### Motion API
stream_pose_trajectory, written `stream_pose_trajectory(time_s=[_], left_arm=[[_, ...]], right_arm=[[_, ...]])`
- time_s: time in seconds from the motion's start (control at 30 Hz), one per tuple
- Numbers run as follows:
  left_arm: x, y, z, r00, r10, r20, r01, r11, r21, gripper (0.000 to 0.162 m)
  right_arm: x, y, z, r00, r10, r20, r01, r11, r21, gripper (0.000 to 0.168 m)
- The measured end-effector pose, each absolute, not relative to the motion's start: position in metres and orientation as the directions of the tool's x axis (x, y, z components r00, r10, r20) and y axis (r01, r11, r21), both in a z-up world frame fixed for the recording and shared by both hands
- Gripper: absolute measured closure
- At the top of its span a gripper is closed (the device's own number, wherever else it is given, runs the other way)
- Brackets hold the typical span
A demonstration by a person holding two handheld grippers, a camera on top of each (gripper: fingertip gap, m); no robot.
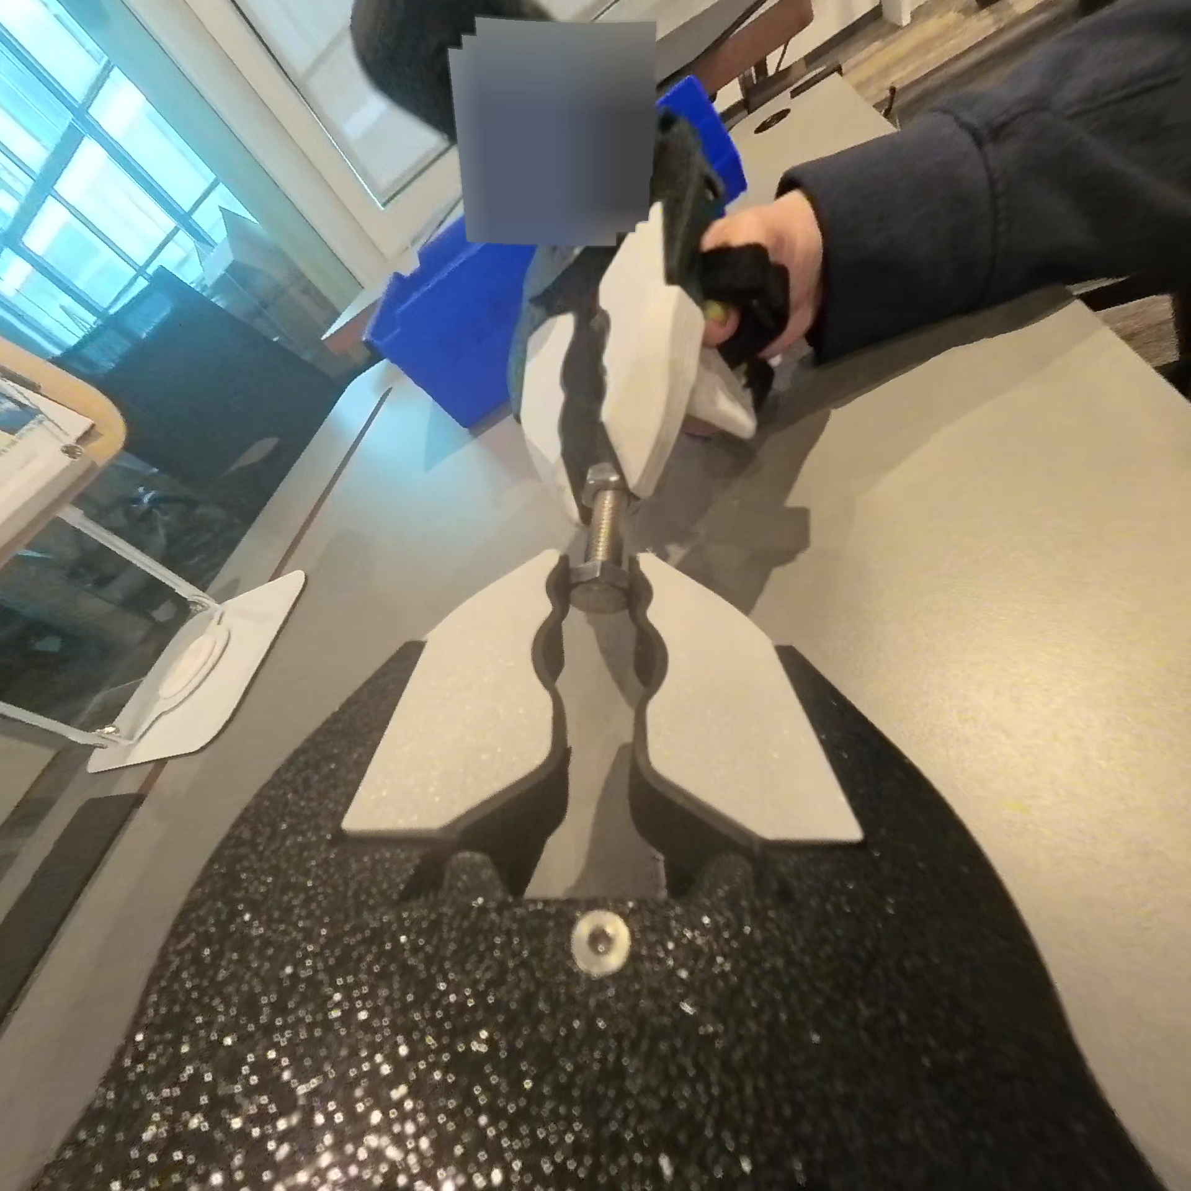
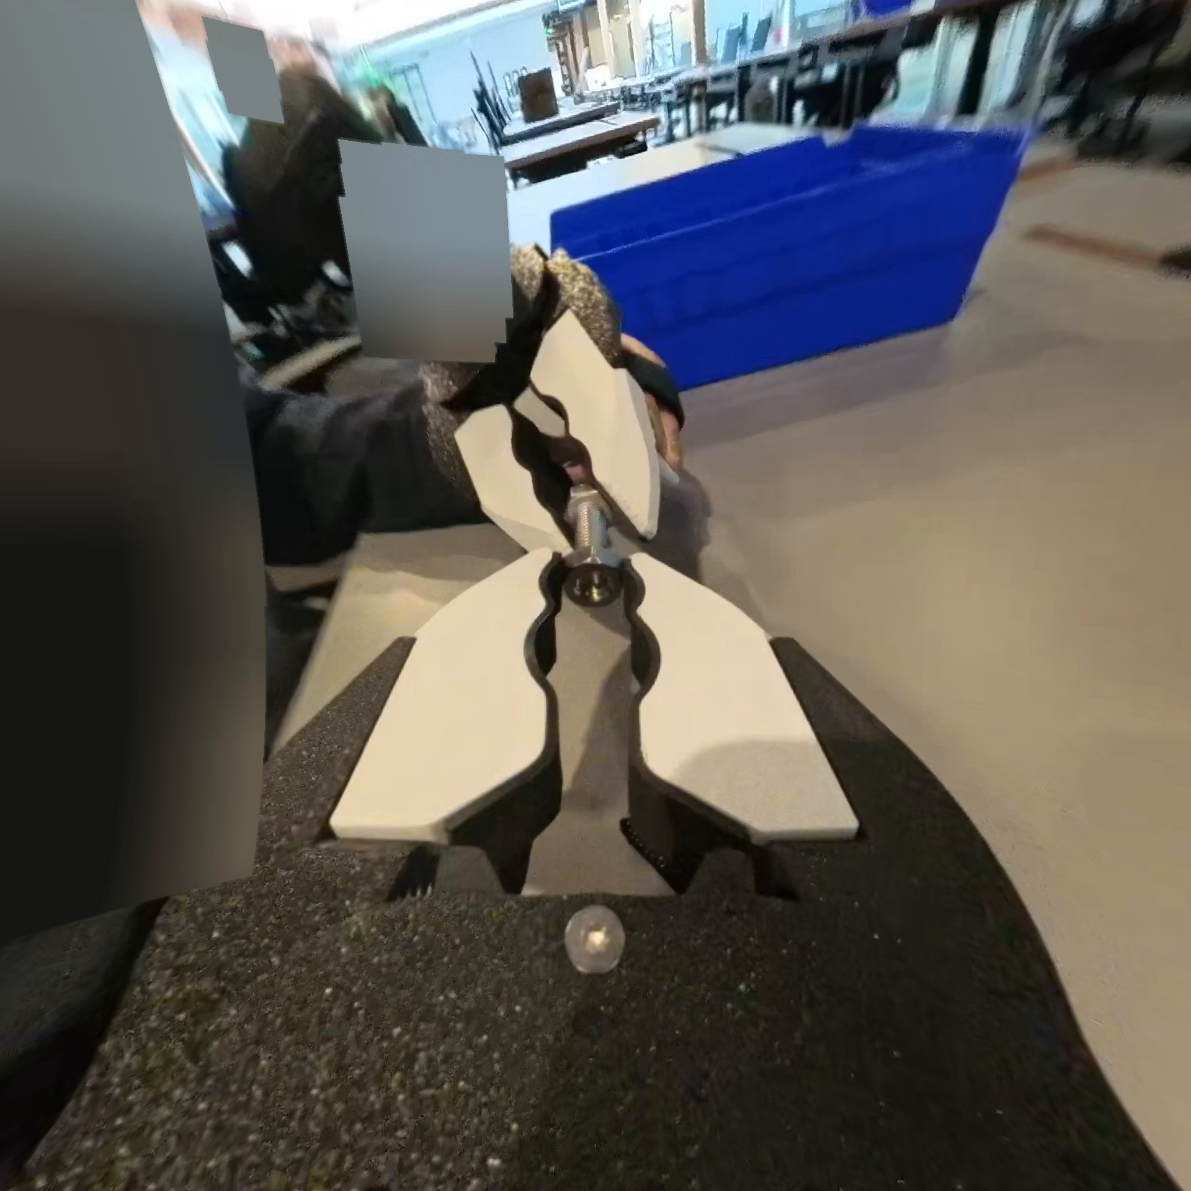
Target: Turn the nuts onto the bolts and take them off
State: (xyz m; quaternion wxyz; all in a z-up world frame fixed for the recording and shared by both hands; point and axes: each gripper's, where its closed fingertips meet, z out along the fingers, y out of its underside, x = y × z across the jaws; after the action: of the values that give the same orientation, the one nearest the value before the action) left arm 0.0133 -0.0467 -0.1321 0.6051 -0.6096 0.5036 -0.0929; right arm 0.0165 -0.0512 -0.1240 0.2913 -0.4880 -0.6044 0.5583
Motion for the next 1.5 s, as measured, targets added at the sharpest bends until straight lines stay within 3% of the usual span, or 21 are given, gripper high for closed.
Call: stream_pose_trajectory(time_s=[0.17,0.33,0.47,0.57,0.7,0.83,0.97,1.13,1.33,1.5], left_arm=[[0.014,-0.051,-0.133,0.458,-0.762,-0.459,-0.485,0.219,-0.847,0.145],[0.014,-0.058,-0.134,0.439,-0.823,-0.361,-0.442,0.152,-0.884,0.145],[0.013,-0.059,-0.134,0.440,-0.840,-0.318,-0.425,0.118,-0.897,0.145],[0.012,-0.056,-0.133,0.455,-0.818,-0.351,-0.435,0.141,-0.890,0.145],[0.010,-0.052,-0.134,0.468,-0.781,-0.413,-0.469,0.177,-0.865,0.145],[0.014,-0.052,-0.136,0.452,-0.778,-0.437,-0.487,0.196,-0.851,0.145],[0.014,-0.052,-0.133,0.458,-0.763,-0.456,-0.486,0.214,-0.847,0.145],[0.006,-0.049,-0.124,0.505,-0.742,-0.441,-0.450,0.210,-0.868,0.145],[0.008,-0.048,-0.128,0.490,-0.738,-0.464,-0.482,0.214,-0.850,0.145],[0.012,-0.050,-0.132,0.469,-0.749,-0.469,-0.496,0.216,-0.841,0.145]], right_arm=[[0.017,-0.054,-0.124,-0.352,0.931,0.102,0.184,0.175,-0.967,0.151],[0.017,-0.060,-0.123,-0.330,0.866,0.377,0.093,0.427,-0.900,0.151],[0.015,-0.061,-0.123,-0.295,0.823,0.486,0.063,0.524,-0.849,0.150],[0.015,-0.058,-0.122,-0.288,0.867,0.405,0.081,0.444,-0.892,0.150],[0.020,-0.058,-0.107,-0.348,0.936,0.052,0.098,0.092,-0.991,0.134],[0.020,-0.047,-0.104,-0.340,0.916,-0.212,0.152,-0.168,-0.974,0.128],[0.017,-0.046,-0.122,-0.313,0.919,-0.241,0.252,-0.165,-0.954,0.135],[0.018,-0.056,-0.146,-0.353,0.932,-0.082,0.338,0.045,-0.940,0.135],[0.019,-0.052,-0.129,-0.350,0.886,-0.303,0.308,-0.196,-0.931,0.123],[0.018,-0.045,-0.122,-0.324,0.865,-0.383,0.291,-0.294,-0.911,0.123]])
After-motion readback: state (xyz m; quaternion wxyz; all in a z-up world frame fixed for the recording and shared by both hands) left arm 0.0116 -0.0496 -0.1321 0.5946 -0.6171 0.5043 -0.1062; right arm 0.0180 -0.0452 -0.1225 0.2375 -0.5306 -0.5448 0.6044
